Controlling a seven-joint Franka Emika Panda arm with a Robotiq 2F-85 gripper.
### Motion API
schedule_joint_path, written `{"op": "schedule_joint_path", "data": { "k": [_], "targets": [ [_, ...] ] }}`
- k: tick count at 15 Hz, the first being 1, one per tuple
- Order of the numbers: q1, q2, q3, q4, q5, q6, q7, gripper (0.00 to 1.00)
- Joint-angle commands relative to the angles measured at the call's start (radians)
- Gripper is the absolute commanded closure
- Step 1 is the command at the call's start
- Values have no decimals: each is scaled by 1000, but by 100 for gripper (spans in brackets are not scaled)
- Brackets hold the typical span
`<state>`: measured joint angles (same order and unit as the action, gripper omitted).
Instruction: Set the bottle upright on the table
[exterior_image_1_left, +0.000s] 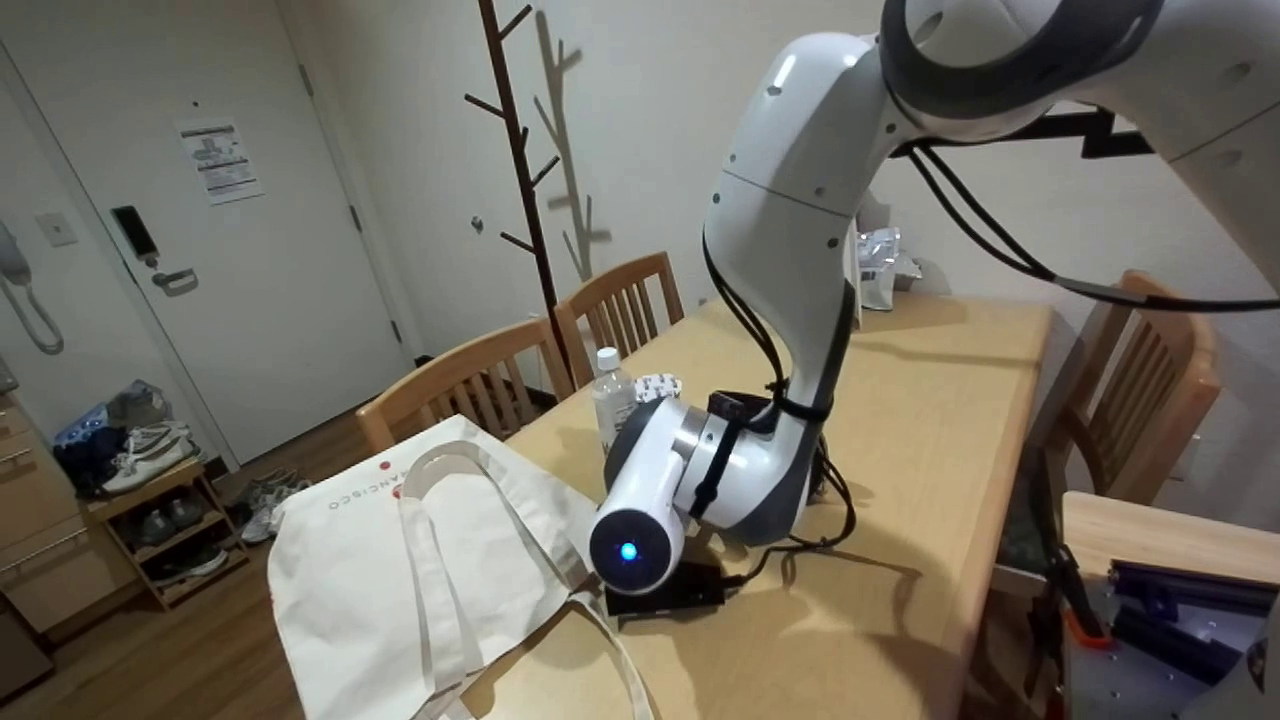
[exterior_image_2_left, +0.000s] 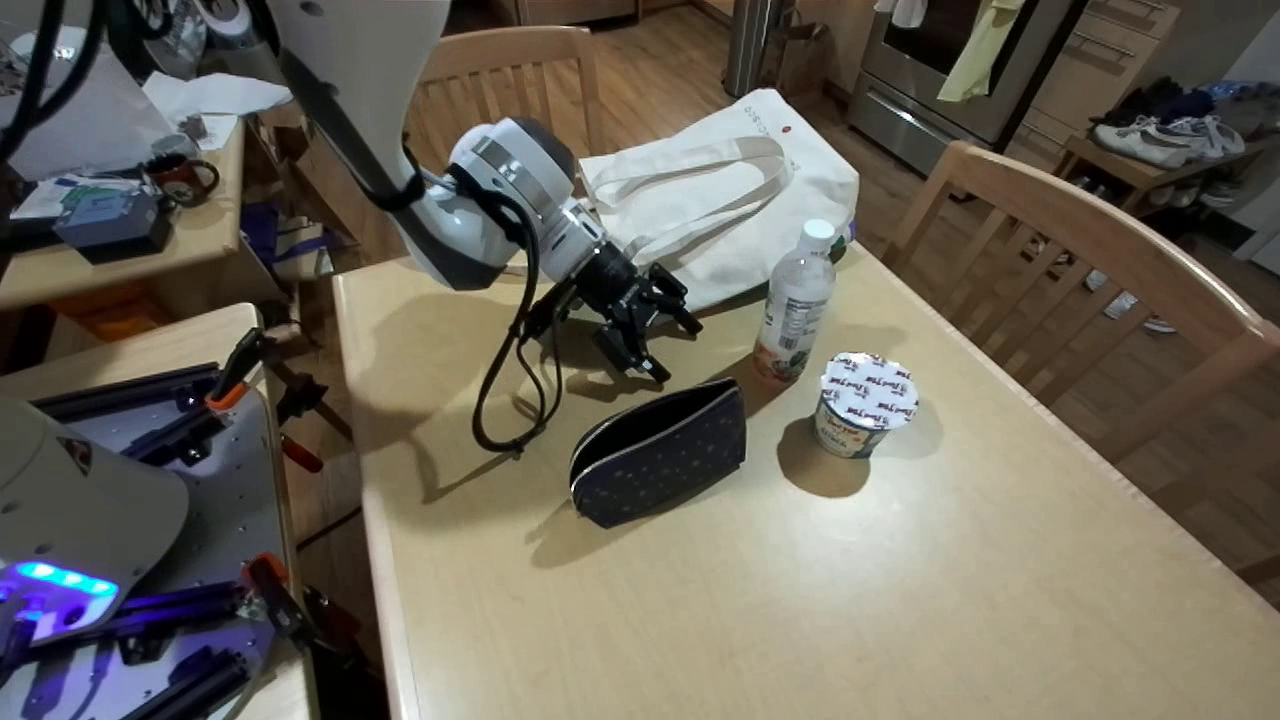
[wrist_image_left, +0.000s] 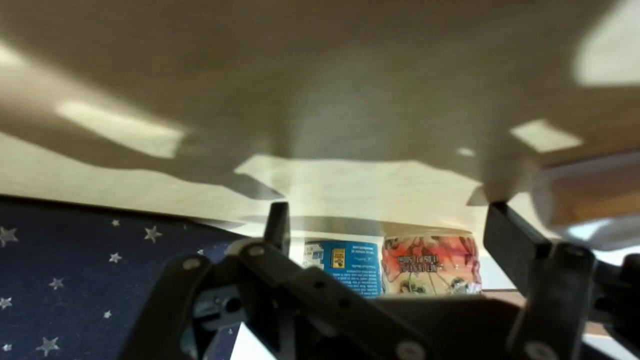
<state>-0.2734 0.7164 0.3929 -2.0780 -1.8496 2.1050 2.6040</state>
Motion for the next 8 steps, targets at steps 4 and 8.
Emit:
{"op": "schedule_joint_path", "data": {
  "k": [4,8],
  "targets": [
    [37,-181,-139,-115,238,444,-225,0],
    [27,-271,-177,-205,543,684,-524,0]
  ]
}}
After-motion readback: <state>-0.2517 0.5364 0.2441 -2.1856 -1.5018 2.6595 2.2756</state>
